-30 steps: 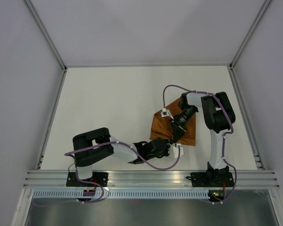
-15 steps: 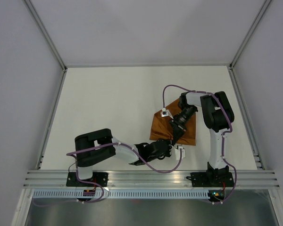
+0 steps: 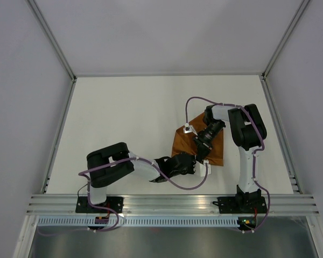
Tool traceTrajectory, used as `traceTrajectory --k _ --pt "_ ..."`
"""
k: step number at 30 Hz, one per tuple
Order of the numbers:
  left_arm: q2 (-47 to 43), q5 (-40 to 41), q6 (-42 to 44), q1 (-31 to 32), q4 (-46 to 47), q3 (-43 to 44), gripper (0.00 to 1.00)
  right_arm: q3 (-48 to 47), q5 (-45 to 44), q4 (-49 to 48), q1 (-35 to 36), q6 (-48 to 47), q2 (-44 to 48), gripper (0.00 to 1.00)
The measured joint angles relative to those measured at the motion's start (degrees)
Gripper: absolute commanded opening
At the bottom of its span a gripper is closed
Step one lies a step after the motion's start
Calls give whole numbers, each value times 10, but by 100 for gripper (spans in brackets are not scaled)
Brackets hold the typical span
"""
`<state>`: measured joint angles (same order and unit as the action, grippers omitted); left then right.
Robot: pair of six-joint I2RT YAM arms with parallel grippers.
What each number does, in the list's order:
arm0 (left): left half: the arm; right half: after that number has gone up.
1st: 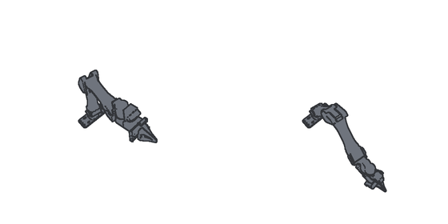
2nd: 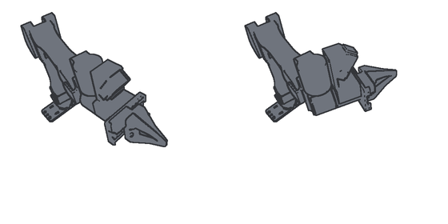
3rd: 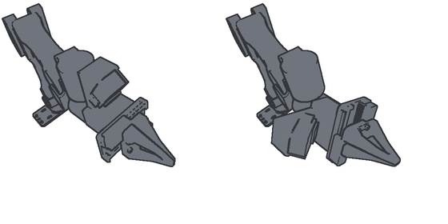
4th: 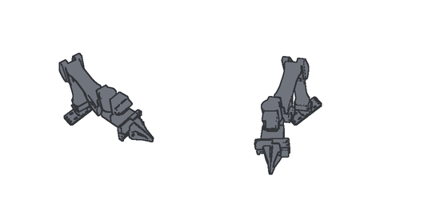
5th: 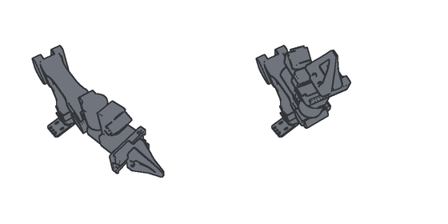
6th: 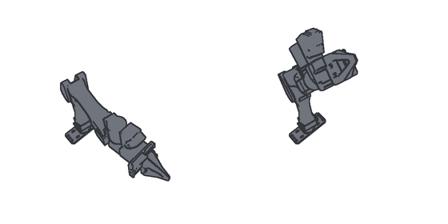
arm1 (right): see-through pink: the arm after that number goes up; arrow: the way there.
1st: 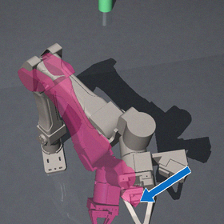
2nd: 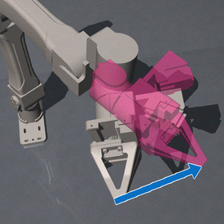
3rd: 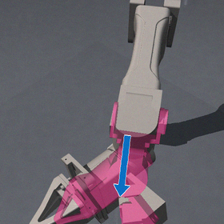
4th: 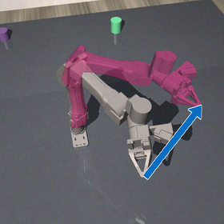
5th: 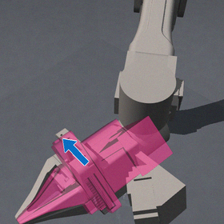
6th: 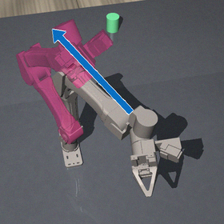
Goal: Fold the napkin, place the utensils inside, and roll it up
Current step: Roll the napkin at the center of the board.
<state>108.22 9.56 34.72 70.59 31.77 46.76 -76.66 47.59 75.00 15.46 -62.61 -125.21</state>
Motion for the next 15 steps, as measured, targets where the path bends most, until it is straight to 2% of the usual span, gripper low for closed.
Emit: traceTrajectory --k 4,5,12,15 --pt "1 -30 -2 -4 -29 16 31 -3 0 3 0 0 -3 14" --pt "3 -37 -3 -4 -36 21 25 -4 0 4 0 1 -4 14" --pt "9 -72 -10 -16 -94 55 4 -4 -5 8 0 3 -5 15" --pt "9 -91 -16 -23 -120 68 2 -4 -7 8 -1 4 -5 19"
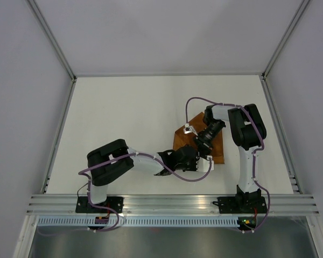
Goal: Fold the napkin, place the utensils inside, and roll it up
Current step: Roll the napkin at the center of the board.
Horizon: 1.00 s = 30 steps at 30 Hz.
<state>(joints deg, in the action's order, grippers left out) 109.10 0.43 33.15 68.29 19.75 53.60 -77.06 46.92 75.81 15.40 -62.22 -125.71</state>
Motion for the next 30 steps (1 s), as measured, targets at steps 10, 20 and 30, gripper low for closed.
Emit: traceTrajectory --k 10,20,30 --pt "15 -117 -44 -39 -92 62 2 45 -5 -40 -16 63 53 49" --pt "30 -220 -92 -72 -151 104 2 64 -45 -230 -83 132 163 55" --pt "83 -340 -155 -115 -252 195 2 170 -43 -353 -161 174 362 55"
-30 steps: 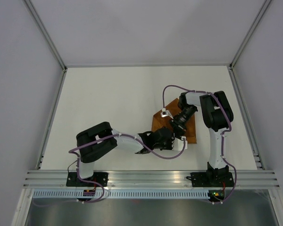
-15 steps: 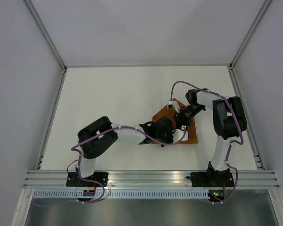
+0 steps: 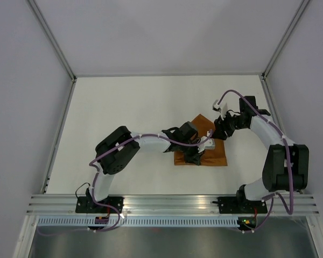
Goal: Fold the napkin, place the utensils inside, and roll it up
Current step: Roll the napkin at the center of the board.
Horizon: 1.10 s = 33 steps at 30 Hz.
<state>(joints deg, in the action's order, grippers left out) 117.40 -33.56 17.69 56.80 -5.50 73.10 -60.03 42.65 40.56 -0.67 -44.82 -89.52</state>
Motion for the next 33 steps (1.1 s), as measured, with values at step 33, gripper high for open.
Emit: traceTrajectory --k 33 --pt "131 -222 -107 -85 -191 155 2 304 -131 -181 282 -40 226 58"
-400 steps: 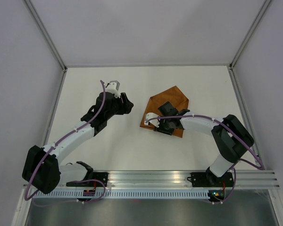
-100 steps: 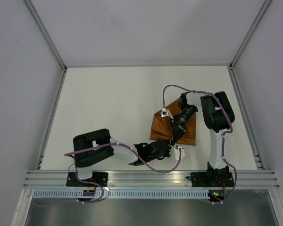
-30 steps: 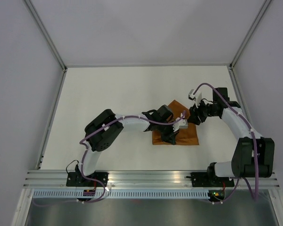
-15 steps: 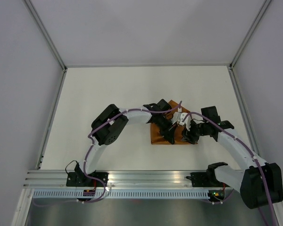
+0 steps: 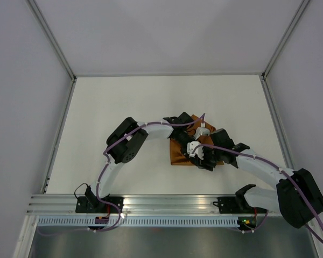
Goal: Fold the napkin, place the utensils inside, and roll it up
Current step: Roll the napkin at the center of the board.
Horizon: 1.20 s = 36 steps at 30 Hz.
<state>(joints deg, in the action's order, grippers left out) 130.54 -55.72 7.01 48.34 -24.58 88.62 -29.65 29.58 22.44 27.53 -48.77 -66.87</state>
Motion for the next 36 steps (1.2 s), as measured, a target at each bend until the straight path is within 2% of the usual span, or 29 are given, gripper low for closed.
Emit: traceTrajectory --k 2,5,8,9,11,12,13,16,20,28,36 --pt "2 -3 0 -1 -5 1 2 0 -10 -16 13 5 -13 57" --pt "2 -4 0 -1 -9 2 6 0 -25 -36 29 9 -34 51" --pt "2 -5 0 -2 -14 2 14 0 -32 -45 36 11 -52 42" --pt "2 -5 -1 -2 -15 2 17 0 -35 -48 36 12 -56 36" --pt "2 -4 -1 -2 -16 2 25 0 -36 -50 37 15 -61 30" --pt "2 -5 -3 -2 -18 2 27 0 -36 -50 37 18 -62 23" --pt "2 -5 -5 -3 -19 2 31 0 -36 -50 37 18 -62 20" --pt "1 -7 -15 -6 -23 2 36 -2 -31 -47 37 20 -66 11" --pt "-4 -4 -30 -9 -20 -2 37 -14 -27 -37 37 19 -78 4" --pt "-61 43 -92 -29 52 -79 37 -58 7 -10 19 6 -131 2" --pt "-169 109 -148 -94 132 -183 37 -156 104 92 -52 -37 -245 2"
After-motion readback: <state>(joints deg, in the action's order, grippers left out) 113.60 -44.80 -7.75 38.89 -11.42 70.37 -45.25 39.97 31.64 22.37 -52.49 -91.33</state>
